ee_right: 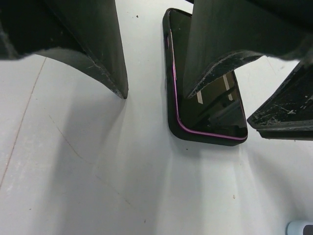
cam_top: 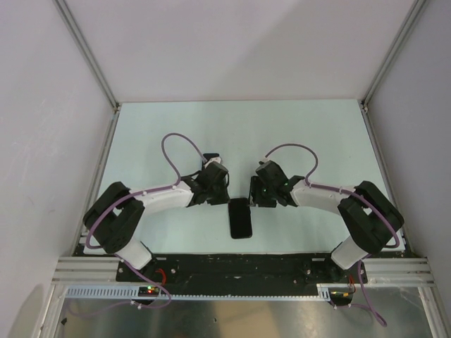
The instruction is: Put the phone into the phone case
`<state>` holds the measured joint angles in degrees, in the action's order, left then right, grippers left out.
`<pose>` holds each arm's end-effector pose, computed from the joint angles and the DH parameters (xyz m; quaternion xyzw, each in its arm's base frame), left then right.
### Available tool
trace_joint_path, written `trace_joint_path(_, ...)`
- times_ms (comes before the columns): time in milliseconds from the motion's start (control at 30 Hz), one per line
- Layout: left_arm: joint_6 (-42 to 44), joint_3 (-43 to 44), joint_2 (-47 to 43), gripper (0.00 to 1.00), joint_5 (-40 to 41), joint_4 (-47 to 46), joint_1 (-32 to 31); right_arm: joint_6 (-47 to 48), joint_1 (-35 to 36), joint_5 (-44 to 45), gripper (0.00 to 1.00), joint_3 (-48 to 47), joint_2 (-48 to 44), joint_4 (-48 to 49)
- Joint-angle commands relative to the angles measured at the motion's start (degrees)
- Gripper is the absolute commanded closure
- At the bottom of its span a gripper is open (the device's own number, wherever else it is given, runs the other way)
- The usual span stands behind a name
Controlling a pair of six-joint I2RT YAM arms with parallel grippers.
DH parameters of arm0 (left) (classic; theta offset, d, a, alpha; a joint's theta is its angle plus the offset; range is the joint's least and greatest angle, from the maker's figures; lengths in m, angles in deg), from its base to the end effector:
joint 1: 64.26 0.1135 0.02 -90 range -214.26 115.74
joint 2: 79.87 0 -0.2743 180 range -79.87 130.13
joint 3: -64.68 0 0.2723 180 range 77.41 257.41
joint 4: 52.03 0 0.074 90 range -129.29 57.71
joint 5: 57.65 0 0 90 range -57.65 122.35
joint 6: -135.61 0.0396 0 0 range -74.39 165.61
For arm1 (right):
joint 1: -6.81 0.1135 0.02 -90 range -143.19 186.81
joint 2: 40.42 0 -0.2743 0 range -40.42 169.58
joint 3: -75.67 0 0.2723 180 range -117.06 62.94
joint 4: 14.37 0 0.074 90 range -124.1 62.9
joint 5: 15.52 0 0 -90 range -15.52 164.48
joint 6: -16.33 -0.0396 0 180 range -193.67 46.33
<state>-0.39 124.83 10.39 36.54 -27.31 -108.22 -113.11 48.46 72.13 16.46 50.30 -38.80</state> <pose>0.2339 -0.2216 0.1584 -0.0280 0.9523 -0.1888 0.2382 0.2374 0.2133 0.1514 -0.0244 0.9557 0.2052 0.2098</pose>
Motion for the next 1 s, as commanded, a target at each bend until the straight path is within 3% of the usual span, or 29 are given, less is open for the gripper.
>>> trace_joint_path(0,1.36,2.04,0.88,0.74,-0.68,-0.09,-0.64,-1.13,1.19,-1.44,0.47,1.03,0.45,1.81)
trace_joint_path(967,2.67,1.71,7.37,0.78,4.64,7.12,-4.51,-1.12,5.03,2.34,0.61,-2.26,7.94,-1.11)
